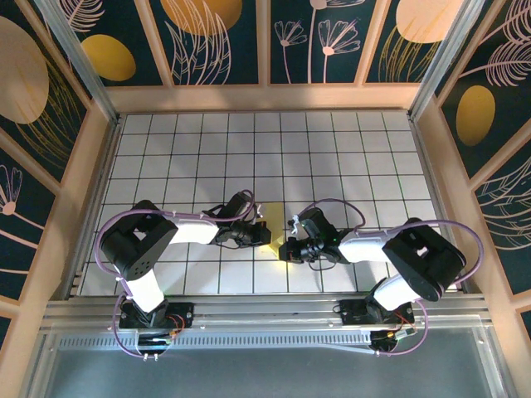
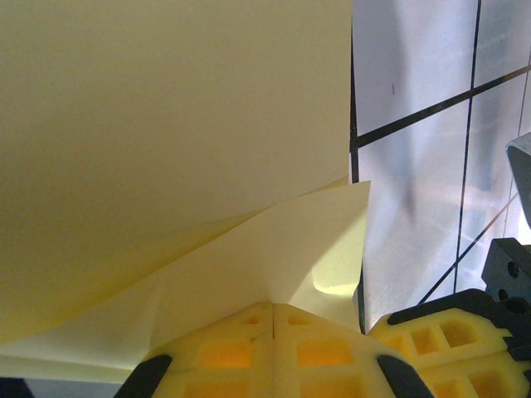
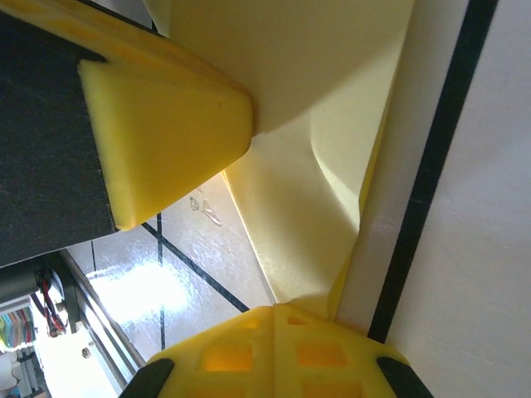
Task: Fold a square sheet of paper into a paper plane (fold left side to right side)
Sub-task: Third fold the triangle at the center of the table.
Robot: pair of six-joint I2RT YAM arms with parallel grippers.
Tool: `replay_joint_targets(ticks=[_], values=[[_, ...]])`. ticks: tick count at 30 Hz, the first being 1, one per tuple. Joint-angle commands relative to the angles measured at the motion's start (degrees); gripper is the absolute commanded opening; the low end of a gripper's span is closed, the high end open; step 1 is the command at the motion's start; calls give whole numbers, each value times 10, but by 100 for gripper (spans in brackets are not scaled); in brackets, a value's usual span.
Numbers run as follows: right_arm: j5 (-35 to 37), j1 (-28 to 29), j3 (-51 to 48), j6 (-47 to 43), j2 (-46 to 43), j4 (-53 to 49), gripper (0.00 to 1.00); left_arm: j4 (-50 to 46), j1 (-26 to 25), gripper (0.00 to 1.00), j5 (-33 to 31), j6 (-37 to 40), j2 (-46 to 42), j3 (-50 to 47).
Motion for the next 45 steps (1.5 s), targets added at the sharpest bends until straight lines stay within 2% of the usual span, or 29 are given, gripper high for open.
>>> replay_joint_targets(ticks=[1,8,16,21,29,38,45], values=[[10,4,-2,6,13,-15,0,-32,-2,3,-27,-7,-4,-8],[15,3,-9,9,27,-38,0,-23,-2,10,-27,-9,-61,2],[27,3,-11,6,33,-51,0,47,-7,9,16,-35,-118,-52],[35,3,-10,7,33,-59,0,83,-28,7,28,-57,-99,-64],[46,5,0,4,39,-77,0,130,-33,5,31,-78,-56,-64],[54,9,5,2,45,-88,0,139,-32,4,19,-84,-26,-49],[60,12,10,1,48,-101,0,110,-33,3,-15,-92,-2,-46]])
